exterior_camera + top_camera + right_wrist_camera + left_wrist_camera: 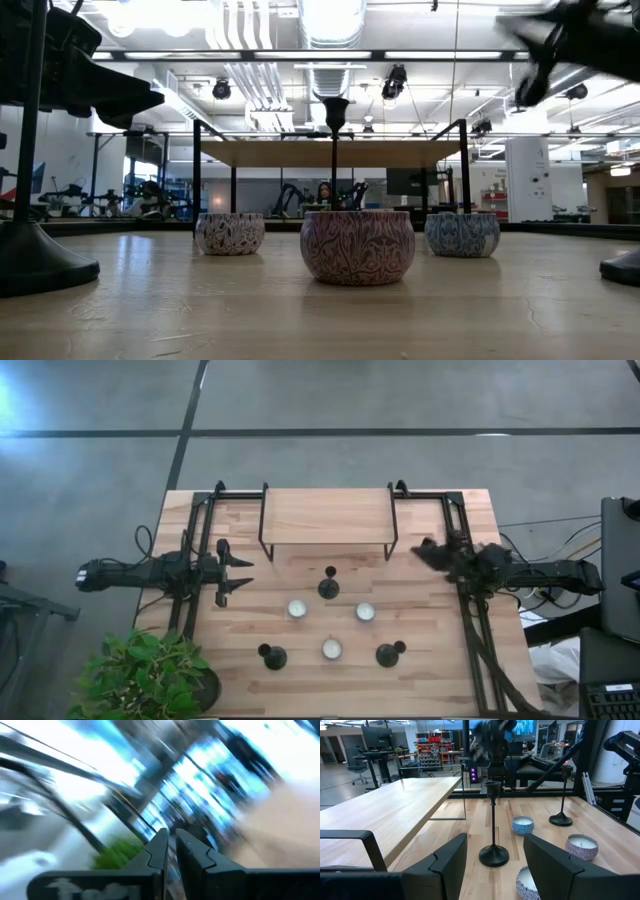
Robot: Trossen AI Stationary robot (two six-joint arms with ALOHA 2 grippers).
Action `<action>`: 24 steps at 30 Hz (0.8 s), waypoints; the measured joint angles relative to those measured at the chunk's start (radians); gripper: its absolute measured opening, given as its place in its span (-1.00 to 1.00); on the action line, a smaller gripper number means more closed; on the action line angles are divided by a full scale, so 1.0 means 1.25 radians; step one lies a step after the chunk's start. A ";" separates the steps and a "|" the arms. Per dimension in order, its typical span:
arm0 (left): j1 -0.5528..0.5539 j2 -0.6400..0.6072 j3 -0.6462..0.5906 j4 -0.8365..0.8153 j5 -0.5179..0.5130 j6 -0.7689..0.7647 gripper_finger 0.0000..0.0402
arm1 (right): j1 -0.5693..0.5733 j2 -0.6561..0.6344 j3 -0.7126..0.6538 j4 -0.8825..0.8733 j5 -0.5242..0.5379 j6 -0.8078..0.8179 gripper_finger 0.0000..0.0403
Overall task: Pick & Place candle stick holders
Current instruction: Put the top black candle holder on the shelf
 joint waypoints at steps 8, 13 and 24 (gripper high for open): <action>0.000 0.000 0.000 0.000 0.000 0.000 0.01 | 0.003 0.081 0.201 -0.157 -0.043 -0.329 -0.83; 0.000 0.000 0.000 0.000 0.000 0.000 0.01 | 0.003 0.196 0.387 -0.565 -0.003 -0.477 -0.83; 0.000 0.000 0.000 0.000 0.000 0.000 0.01 | 0.199 0.463 0.385 -0.420 0.071 -0.350 -0.96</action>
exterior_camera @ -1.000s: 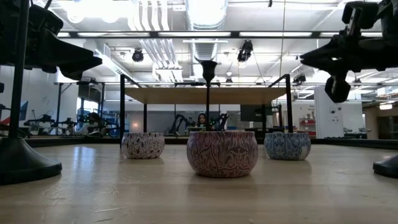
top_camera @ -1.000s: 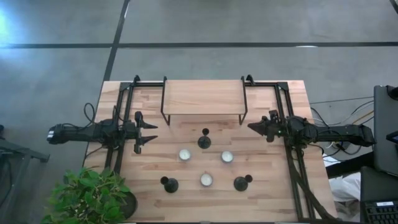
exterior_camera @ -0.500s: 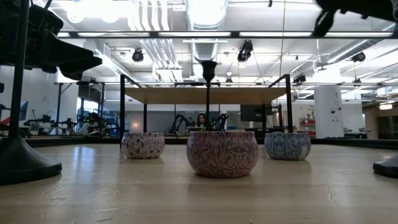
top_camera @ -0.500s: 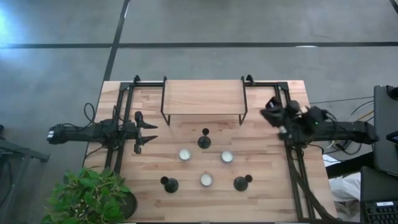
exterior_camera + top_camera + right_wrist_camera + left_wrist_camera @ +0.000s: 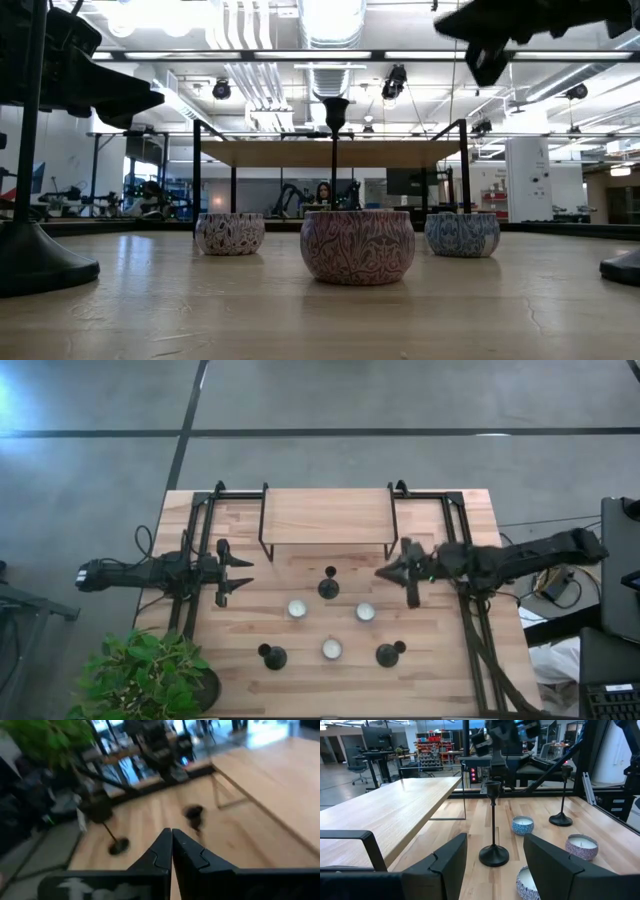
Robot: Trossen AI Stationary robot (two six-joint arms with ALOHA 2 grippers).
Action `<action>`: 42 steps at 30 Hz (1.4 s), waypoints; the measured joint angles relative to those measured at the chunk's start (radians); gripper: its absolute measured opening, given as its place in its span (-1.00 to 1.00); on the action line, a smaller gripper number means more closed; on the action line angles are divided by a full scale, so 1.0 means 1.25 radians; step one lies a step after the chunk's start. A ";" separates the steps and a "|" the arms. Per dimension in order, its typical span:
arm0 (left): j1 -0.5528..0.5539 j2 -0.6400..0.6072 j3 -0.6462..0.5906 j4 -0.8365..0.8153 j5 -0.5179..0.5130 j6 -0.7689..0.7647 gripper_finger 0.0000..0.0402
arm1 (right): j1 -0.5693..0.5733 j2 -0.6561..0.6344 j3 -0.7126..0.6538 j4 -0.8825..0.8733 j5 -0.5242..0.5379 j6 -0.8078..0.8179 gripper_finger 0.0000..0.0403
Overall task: Pick & Place candle stick holders
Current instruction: Put the top black candle holder on the shelf
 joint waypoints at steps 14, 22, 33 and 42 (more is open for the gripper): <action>0.000 0.000 0.000 0.000 0.000 0.000 0.01 | 0.190 0.207 -0.007 0.059 0.519 -0.039 -0.96; 0.000 0.000 0.000 0.000 0.000 0.000 0.01 | 0.118 0.314 -0.006 0.087 0.417 0.001 -0.96; 0.000 0.000 0.000 0.000 0.000 0.000 0.01 | 0.058 0.433 0.029 0.164 0.313 0.009 -0.70; 0.000 0.000 0.000 0.000 0.000 0.000 0.01 | 0.052 0.547 0.088 0.183 0.303 -0.021 -0.39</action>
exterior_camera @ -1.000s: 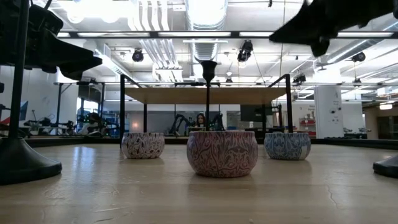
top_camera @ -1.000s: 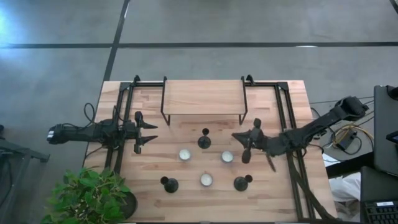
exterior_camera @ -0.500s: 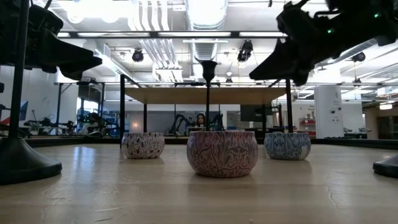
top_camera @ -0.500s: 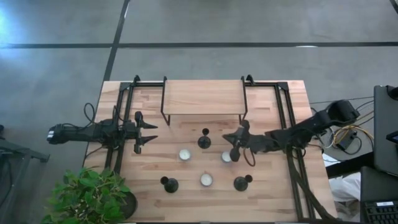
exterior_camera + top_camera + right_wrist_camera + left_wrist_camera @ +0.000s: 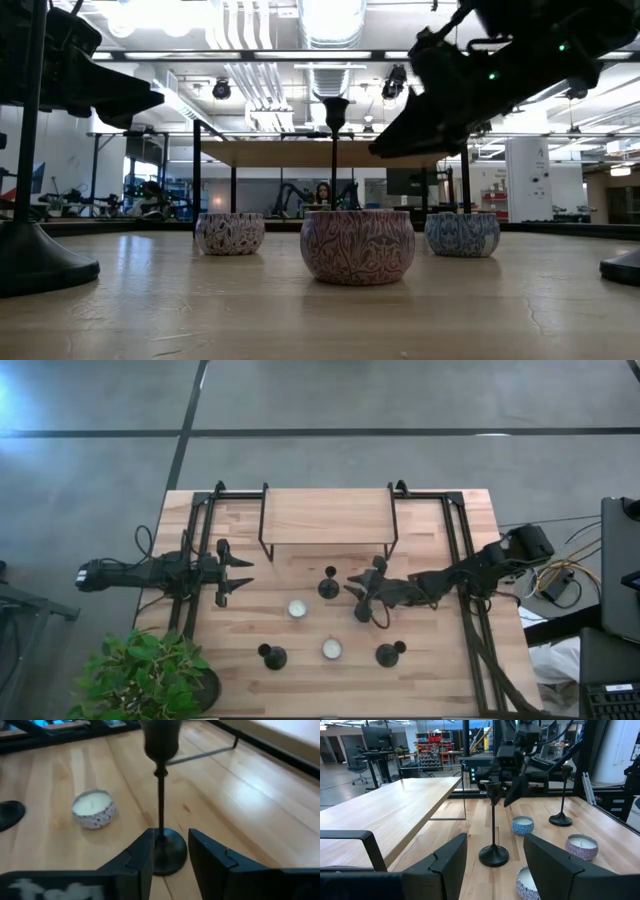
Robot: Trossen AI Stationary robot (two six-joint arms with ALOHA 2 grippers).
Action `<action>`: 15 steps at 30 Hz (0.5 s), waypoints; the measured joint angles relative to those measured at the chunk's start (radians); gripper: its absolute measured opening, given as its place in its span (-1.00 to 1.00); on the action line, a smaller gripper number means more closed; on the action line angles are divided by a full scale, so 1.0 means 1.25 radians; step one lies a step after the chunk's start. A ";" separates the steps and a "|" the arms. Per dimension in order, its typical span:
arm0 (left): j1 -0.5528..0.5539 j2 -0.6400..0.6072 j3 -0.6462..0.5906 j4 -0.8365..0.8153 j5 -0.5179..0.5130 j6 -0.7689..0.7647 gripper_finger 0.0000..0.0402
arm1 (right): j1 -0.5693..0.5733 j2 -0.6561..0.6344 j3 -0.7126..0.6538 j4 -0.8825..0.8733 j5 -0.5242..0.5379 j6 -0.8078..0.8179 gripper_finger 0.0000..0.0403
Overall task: Pick & Place candle stick holders
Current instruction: Put the top black candle holder on the shelf
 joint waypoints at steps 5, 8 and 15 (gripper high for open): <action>0.000 0.000 0.000 0.000 0.000 0.000 0.01 | 0.000 0.062 0.047 0.002 -0.001 -0.002 -0.25; 0.000 0.000 0.000 0.000 0.000 0.000 0.01 | -0.003 0.096 0.075 0.002 0.002 -0.038 -0.19; 0.000 0.000 0.000 0.000 0.000 0.000 0.01 | -0.036 0.138 0.093 0.012 0.007 -0.001 -0.20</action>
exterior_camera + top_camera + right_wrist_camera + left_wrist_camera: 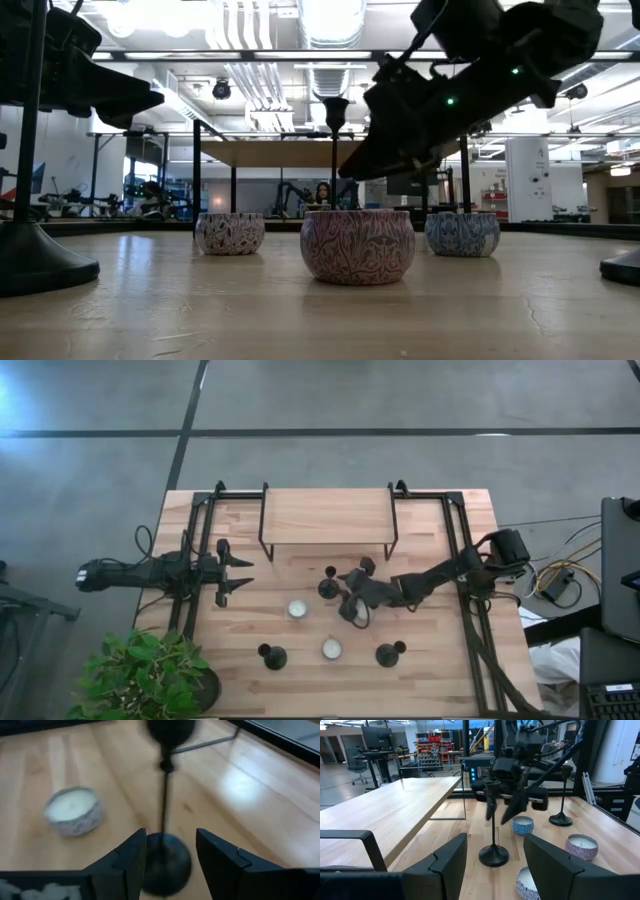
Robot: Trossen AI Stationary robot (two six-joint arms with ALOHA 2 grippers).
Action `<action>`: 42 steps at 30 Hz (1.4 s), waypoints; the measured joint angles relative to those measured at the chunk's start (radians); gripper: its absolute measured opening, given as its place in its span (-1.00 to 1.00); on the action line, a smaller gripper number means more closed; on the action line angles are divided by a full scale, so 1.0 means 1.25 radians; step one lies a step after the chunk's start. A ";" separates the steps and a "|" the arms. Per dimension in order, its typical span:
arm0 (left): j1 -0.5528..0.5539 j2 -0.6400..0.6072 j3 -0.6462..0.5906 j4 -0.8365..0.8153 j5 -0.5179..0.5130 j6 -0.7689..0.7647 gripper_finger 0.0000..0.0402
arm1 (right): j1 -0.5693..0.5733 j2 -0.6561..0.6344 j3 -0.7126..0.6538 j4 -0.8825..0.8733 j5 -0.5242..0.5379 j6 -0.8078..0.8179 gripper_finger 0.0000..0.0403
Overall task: Pick & Place candle stick holders
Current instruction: Put the top black candle holder on the shelf
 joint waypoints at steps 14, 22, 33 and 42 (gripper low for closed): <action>0.000 0.000 0.000 0.000 0.000 0.000 0.01 | -0.042 -0.008 0.023 0.041 -0.091 -0.072 -0.34; 0.000 0.000 0.000 0.000 0.000 0.000 0.01 | -0.051 -0.005 0.027 0.037 -0.091 -0.067 -0.45; 0.000 0.000 0.000 0.000 0.000 0.000 0.01 | -0.052 -0.005 0.027 0.037 -0.133 -0.068 -0.92; 0.000 0.000 0.000 0.000 0.000 0.000 0.01 | -0.052 -0.104 0.038 0.017 -0.132 -0.099 -0.95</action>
